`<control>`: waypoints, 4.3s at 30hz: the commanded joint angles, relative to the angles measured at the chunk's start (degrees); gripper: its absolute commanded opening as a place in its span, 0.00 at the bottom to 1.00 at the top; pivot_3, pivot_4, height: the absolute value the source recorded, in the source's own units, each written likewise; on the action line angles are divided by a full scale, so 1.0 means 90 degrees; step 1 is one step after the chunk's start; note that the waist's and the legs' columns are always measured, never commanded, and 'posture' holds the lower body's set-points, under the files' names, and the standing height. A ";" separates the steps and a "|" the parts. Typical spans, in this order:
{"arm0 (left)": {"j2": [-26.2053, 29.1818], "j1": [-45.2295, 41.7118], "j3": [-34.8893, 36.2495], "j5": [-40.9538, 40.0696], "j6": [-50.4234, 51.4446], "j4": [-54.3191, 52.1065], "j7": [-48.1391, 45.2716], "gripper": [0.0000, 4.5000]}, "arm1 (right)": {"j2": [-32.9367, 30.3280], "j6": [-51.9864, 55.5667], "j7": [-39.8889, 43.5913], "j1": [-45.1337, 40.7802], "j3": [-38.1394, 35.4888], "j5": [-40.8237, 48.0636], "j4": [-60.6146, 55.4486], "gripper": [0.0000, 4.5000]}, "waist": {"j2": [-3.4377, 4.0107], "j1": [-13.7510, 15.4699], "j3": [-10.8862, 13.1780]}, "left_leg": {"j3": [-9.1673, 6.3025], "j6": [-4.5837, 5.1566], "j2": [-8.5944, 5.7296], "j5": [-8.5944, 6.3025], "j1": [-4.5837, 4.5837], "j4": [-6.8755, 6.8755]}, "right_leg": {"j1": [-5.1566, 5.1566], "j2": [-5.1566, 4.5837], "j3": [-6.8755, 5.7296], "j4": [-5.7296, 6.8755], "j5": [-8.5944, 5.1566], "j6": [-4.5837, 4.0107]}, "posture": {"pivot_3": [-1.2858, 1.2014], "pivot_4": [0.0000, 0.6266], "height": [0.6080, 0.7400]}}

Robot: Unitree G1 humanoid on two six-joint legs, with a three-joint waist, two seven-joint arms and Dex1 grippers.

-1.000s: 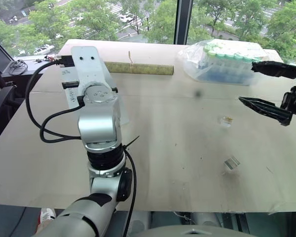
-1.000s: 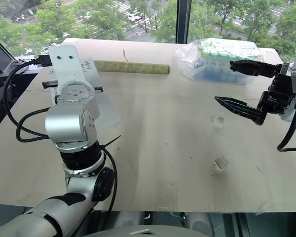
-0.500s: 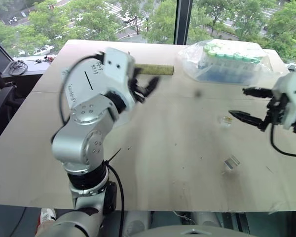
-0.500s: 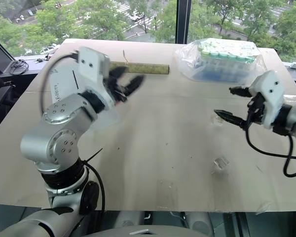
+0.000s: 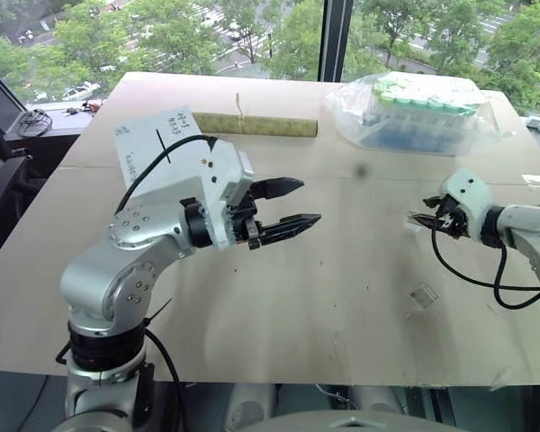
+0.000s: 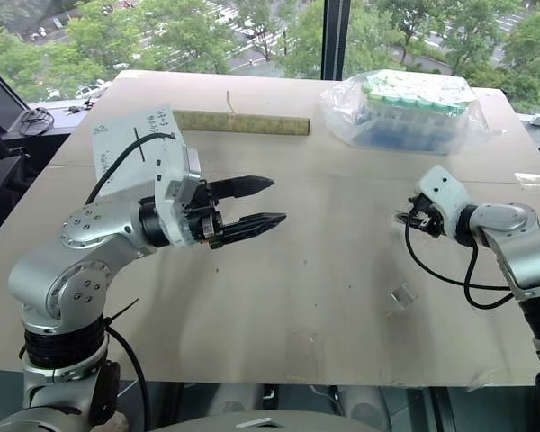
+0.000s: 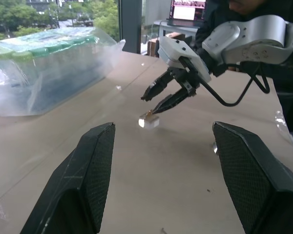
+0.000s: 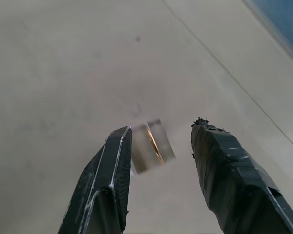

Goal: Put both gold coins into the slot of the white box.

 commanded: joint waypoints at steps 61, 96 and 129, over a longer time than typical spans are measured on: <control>0.0023 -0.1588 -0.0590 -0.2468 0.0174 0.1936 -0.0689 0.35 | 0.0336 0.3053 -0.1140 -0.0822 -0.2681 0.6977 -0.4080 0.00 | 0.0003 -0.0004 0.0003 | -0.0007 0.0001 0.0006 -0.0001 -0.0003 -0.0001 | 0.0000 0.0001 -0.0002 -0.0001 -0.0001 0.0000 | 0.52 0.24 1.00; -0.0199 -0.1854 -0.0646 -0.2435 0.0190 0.2086 -0.0807 0.01 | 0.0090 0.2727 -0.1392 -0.0890 -0.2157 0.7392 -0.4140 0.00 | 0.0003 -0.0003 0.0005 | -0.0008 0.0001 0.0007 -0.0001 -0.0008 -0.0003 | -0.0003 0.0000 -0.0004 -0.0007 -0.0002 0.0000 | 0.52 0.24 1.00; -0.0894 -0.2794 -0.1167 0.3470 0.1587 0.0810 0.8411 0.00 | -0.0333 -0.0344 0.1031 0.0924 -0.3677 0.4191 -0.3372 0.98 | -0.0013 0.0009 0.0014 | -0.0006 0.0000 0.0002 -0.0001 -0.0007 -0.0016 | 0.0002 0.0000 -0.0002 -0.0024 0.0005 0.0014 | 0.52 0.24 1.00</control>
